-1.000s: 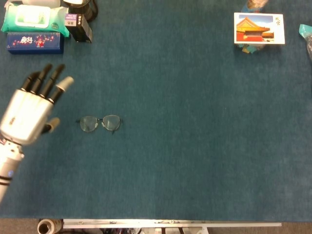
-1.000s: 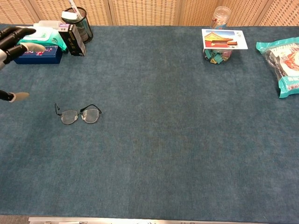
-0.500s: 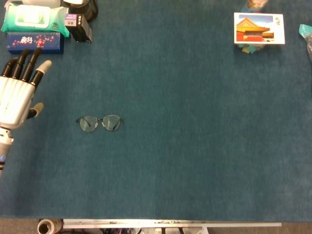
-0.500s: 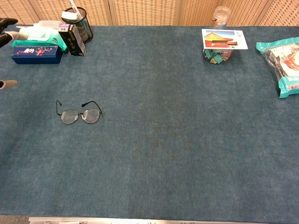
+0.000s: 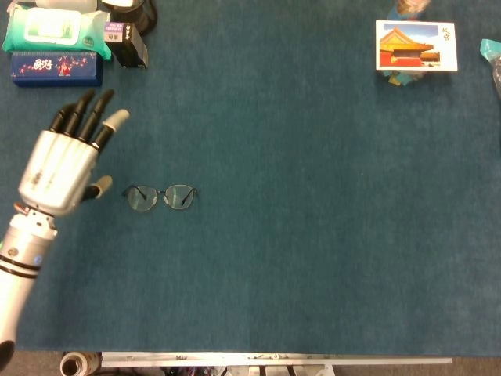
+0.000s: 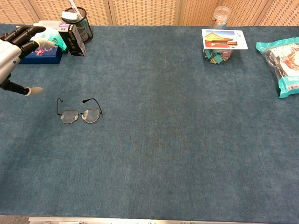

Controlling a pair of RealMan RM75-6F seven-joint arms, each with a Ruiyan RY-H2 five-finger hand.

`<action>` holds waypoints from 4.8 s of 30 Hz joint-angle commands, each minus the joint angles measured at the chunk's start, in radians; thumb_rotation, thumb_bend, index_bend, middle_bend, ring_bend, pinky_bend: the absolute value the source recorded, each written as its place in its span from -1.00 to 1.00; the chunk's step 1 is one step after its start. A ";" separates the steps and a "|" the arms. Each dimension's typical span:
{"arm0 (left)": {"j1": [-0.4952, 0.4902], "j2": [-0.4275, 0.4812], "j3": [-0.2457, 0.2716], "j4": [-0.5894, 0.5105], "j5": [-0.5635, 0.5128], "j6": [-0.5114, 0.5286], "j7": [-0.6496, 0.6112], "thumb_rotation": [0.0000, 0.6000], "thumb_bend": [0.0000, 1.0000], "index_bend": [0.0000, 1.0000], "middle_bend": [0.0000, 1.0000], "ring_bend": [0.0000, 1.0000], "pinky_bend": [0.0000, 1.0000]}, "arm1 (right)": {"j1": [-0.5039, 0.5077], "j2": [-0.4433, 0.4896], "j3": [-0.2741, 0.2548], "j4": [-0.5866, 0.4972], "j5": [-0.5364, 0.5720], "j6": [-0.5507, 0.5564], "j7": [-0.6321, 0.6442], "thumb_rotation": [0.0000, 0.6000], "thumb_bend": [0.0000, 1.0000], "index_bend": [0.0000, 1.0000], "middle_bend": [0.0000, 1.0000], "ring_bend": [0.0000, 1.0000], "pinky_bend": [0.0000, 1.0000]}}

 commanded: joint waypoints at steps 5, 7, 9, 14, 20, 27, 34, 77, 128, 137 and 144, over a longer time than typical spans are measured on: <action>0.010 -0.013 0.025 -0.015 0.023 -0.003 0.012 1.00 -1.00 -0.67 -0.89 -0.92 -0.64 | 0.000 0.002 -0.001 -0.002 -0.002 -0.003 0.002 1.00 -0.91 -0.69 -0.57 -0.68 -0.46; 0.008 -0.013 0.023 -0.018 0.024 -0.005 0.012 1.00 -1.00 -0.67 -0.89 -0.92 -0.64 | 0.000 0.002 -0.001 -0.002 -0.002 -0.002 0.001 1.00 -0.91 -0.69 -0.57 -0.68 -0.46; 0.006 -0.012 0.022 -0.020 0.025 -0.008 0.013 1.00 -1.00 -0.67 -0.89 -0.92 -0.64 | 0.000 0.002 0.000 -0.003 -0.001 -0.001 0.002 1.00 -0.91 -0.69 -0.57 -0.68 -0.46; 0.006 -0.009 0.015 -0.016 0.015 -0.012 0.015 1.00 -1.00 -0.67 -0.89 -0.92 -0.64 | -0.001 0.004 0.001 -0.003 0.001 -0.001 0.005 1.00 -0.91 -0.69 -0.57 -0.68 -0.46; 0.004 -0.022 0.002 -0.006 0.001 -0.015 0.011 1.00 -1.00 -0.67 -0.89 -0.92 -0.64 | 0.001 0.003 0.001 -0.002 0.001 -0.004 0.006 1.00 -0.91 -0.69 -0.57 -0.68 -0.46; -0.013 -0.061 -0.004 0.019 -0.003 -0.038 0.003 1.00 -1.00 -0.67 -0.89 -0.92 -0.64 | -0.001 0.004 0.002 -0.004 0.002 0.000 0.006 1.00 -0.91 -0.69 -0.57 -0.68 -0.46; -0.014 -0.104 0.007 0.048 0.012 -0.034 -0.006 1.00 -1.00 -0.67 -0.89 -0.92 -0.64 | -0.003 0.009 0.005 -0.002 0.005 0.004 0.016 1.00 -0.91 -0.69 -0.57 -0.68 -0.46; -0.023 -0.120 0.010 0.080 0.027 -0.033 0.080 1.00 -0.46 -0.67 -0.89 -0.92 -0.64 | -0.005 0.016 0.008 -0.012 0.001 0.009 0.022 1.00 -0.91 -0.69 -0.57 -0.68 -0.46; -0.109 -0.361 0.014 0.247 0.007 -0.160 -0.026 1.00 -0.46 -0.67 -0.89 -0.92 -0.64 | -0.019 0.029 0.022 -0.018 0.006 0.039 0.050 1.00 -0.91 -0.69 -0.57 -0.68 -0.46; -0.117 -0.390 0.024 0.289 -0.004 -0.179 -0.032 1.00 -0.46 -0.67 -0.89 -0.92 -0.64 | -0.024 0.037 0.025 -0.018 0.008 0.046 0.066 1.00 -0.91 -0.69 -0.57 -0.68 -0.46; -0.116 -0.407 0.029 0.315 -0.013 -0.182 -0.044 1.00 -0.46 -0.67 -0.89 -0.92 -0.64 | -0.026 0.039 0.027 -0.018 0.009 0.049 0.071 1.00 -0.91 -0.69 -0.57 -0.68 -0.46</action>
